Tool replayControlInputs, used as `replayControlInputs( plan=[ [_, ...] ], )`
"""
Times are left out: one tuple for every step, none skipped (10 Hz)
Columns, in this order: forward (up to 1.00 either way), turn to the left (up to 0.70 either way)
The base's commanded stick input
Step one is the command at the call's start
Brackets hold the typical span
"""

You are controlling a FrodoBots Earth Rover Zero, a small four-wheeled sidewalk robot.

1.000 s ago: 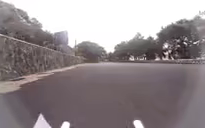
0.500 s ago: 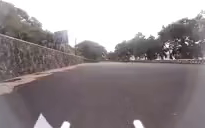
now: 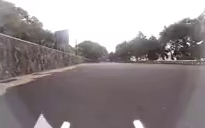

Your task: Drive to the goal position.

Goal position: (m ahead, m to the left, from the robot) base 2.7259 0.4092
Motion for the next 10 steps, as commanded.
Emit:
replayControlInputs(
  plan=[
    [0.50, 0.00],
    [0.50, 0.00],
    [0.50, 0.00],
    [0.50, 0.00],
    [0.50, 0.00],
    [0.50, 0.00],
    [0.50, 0.00],
    [0.50, 0.00],
    [0.50, 0.00],
    [0.50, 0.00]
  ],
)
